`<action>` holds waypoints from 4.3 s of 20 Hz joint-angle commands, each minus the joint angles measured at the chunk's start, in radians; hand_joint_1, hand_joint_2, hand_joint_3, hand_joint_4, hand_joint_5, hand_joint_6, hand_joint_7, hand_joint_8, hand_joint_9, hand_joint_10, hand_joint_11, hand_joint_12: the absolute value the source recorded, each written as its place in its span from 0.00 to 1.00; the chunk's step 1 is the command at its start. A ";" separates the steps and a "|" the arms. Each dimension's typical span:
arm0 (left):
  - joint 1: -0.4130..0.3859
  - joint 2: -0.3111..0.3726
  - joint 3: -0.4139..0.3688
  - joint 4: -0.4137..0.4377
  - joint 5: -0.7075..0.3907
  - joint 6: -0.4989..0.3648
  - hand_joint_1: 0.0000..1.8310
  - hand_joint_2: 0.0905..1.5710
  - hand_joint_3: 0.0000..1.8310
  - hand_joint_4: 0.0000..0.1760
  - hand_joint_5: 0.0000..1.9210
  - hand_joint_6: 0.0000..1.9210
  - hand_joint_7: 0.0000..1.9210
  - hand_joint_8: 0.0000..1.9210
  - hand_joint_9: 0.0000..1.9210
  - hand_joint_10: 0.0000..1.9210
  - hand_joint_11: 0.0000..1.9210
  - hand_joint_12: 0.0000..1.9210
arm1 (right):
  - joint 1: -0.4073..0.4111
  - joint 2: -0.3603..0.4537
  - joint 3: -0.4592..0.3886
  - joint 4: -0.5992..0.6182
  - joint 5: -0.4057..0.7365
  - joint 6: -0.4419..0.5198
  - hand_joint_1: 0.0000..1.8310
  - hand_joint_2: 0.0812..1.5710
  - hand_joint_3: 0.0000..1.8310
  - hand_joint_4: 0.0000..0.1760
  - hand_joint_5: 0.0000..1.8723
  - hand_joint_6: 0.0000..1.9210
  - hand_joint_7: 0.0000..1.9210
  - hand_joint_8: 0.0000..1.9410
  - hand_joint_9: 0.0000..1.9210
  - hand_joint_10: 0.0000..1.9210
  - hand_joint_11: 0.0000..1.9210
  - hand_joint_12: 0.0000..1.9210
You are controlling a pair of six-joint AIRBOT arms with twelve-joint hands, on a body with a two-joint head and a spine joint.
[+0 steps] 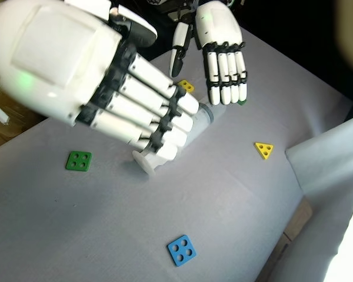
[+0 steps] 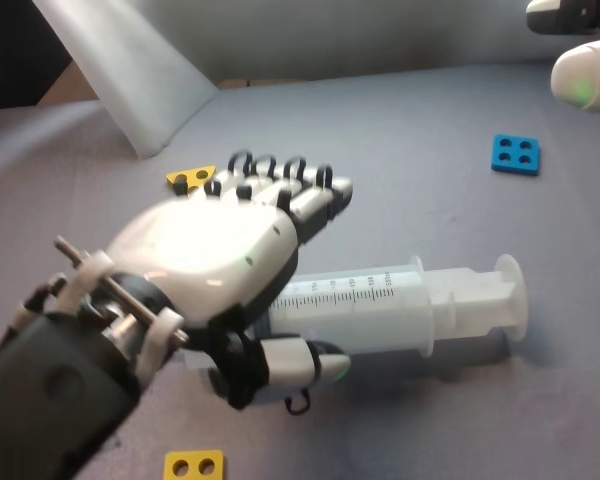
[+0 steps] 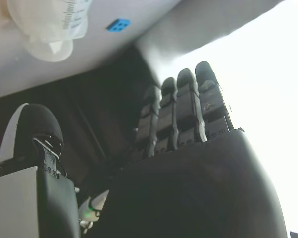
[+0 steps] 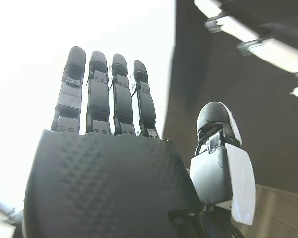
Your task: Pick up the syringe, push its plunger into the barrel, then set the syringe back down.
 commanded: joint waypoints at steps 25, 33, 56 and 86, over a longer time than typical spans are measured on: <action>0.051 -0.349 0.265 0.006 -0.157 0.104 0.55 0.65 0.00 0.00 0.06 0.00 0.06 0.00 0.04 0.00 0.00 0.11 | 0.015 0.000 -0.004 -0.003 0.047 0.039 0.00 0.76 0.00 0.00 0.14 0.00 0.13 0.00 0.11 0.00 0.00 0.29; 0.104 -0.398 0.309 0.018 -0.153 0.098 0.56 0.65 0.00 0.00 0.08 0.00 0.08 0.00 0.06 0.00 0.00 0.13 | 0.015 0.001 -0.004 -0.003 0.047 0.040 0.00 0.76 0.00 0.00 0.14 0.00 0.12 0.00 0.10 0.00 0.00 0.28; 0.117 -0.441 0.366 0.064 -0.129 0.010 0.68 0.69 0.00 0.00 0.51 0.45 0.54 0.55 0.59 0.22 0.48 0.42 | 0.005 0.002 -0.004 -0.003 -0.110 0.334 0.00 0.76 0.00 0.00 0.14 0.00 0.12 0.00 0.10 0.00 0.00 0.26; -0.198 -0.260 0.302 0.038 0.091 0.147 0.68 0.69 0.00 0.00 0.49 0.46 0.54 0.55 0.55 0.28 0.42 0.46 | -0.131 -0.007 -0.041 0.607 -0.351 0.723 0.00 0.76 0.00 0.00 0.14 0.00 0.12 0.00 0.11 0.00 0.00 0.29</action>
